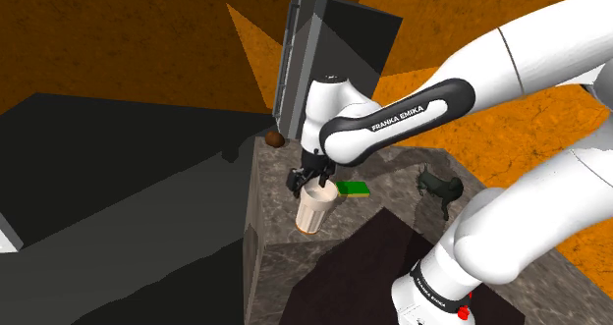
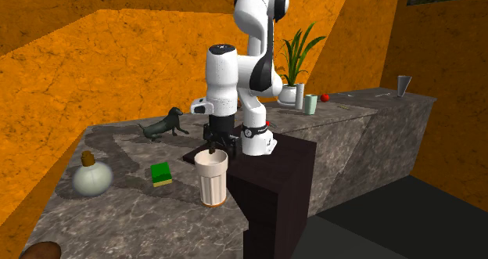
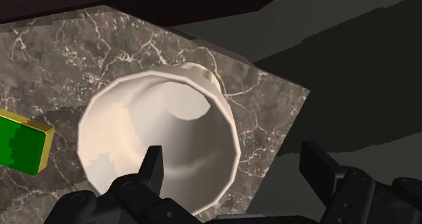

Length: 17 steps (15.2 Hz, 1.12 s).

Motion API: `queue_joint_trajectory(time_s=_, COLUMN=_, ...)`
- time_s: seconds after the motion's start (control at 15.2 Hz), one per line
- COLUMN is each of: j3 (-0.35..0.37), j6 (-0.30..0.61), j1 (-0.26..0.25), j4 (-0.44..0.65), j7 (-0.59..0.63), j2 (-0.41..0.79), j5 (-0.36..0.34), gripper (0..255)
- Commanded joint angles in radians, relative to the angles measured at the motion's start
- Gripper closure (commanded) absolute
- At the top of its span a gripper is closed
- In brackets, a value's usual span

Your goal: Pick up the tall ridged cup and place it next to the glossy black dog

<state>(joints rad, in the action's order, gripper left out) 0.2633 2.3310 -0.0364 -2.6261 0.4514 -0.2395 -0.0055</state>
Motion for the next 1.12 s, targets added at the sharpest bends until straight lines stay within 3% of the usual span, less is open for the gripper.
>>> queue_joint_trajectory(time_s=0.0, j3=0.007, j6=0.05, j1=0.006, j4=-0.007, j7=0.018, j2=0.04, j5=-0.02, gripper=0)
queue_joint_trajectory(time_s=0.4, j3=0.011, j6=0.141, j1=0.018, j4=-0.032, j7=0.04, j2=0.108, j5=-0.051, gripper=0)
queue_joint_trajectory(time_s=0.86, j3=0.011, j6=0.141, j1=0.017, j4=-0.032, j7=0.04, j2=0.107, j5=-0.051, gripper=0)
queue_joint_trajectory(time_s=0.92, j3=0.011, j6=0.141, j1=0.017, j4=-0.032, j7=0.04, j2=0.107, j5=-0.051, gripper=255)
queue_joint_trajectory(time_s=1.06, j3=0.011, j6=0.141, j1=0.017, j4=-0.032, j7=0.04, j2=0.107, j5=-0.051, gripper=255)
